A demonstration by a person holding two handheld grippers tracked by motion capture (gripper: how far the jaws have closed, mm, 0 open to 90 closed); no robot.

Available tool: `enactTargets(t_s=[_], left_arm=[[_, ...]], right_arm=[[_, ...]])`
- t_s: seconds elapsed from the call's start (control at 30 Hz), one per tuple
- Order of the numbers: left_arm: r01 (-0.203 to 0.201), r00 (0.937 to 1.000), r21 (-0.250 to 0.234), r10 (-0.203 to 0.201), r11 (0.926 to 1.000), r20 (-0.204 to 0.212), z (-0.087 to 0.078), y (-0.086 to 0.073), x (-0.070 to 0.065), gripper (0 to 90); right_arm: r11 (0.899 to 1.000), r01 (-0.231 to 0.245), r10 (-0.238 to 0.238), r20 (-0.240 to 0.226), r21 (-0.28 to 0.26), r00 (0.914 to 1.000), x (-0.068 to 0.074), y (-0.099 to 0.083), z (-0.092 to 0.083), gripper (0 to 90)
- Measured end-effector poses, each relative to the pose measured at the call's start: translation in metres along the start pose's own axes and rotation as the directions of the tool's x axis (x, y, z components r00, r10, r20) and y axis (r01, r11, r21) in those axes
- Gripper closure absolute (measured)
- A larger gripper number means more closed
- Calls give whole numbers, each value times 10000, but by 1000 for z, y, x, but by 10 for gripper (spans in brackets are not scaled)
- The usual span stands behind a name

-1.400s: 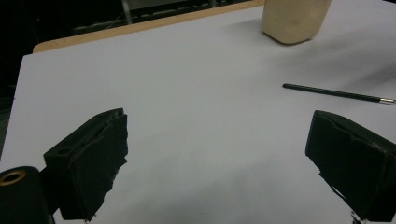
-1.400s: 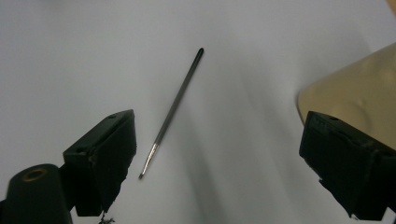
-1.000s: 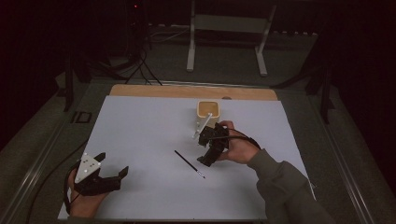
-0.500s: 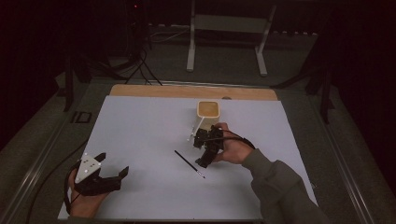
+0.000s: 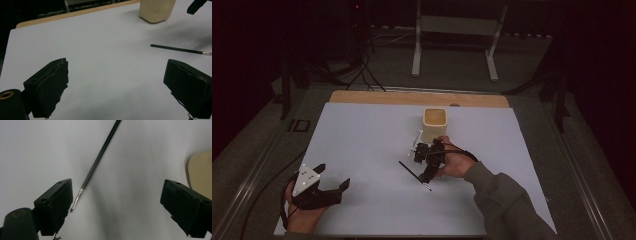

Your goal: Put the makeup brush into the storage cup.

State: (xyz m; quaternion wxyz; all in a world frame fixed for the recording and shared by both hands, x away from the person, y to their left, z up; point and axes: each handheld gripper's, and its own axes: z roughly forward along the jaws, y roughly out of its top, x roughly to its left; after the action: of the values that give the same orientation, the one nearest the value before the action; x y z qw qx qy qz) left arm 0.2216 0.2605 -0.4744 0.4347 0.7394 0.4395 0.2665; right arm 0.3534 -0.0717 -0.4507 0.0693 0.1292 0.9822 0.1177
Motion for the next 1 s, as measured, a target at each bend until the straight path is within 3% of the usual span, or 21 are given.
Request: enactTargets(t_s=[0.3,0.6,1.0], left_arm=[[10,10000,-2,-10,10000,13,0,0,0,67],[-6,10000,0,6,10000,21,0,0,0,67],[-47,10000,14,47,10000,23,1,0,-1,67]], right_arm=[[9994,-120,125,-146,328,9998,0,3,15,110],[9967,231,-215,-210,780,9995,5,7,31,110],[9927,285,-234,-444,1174,9987,8,10,44,132]])
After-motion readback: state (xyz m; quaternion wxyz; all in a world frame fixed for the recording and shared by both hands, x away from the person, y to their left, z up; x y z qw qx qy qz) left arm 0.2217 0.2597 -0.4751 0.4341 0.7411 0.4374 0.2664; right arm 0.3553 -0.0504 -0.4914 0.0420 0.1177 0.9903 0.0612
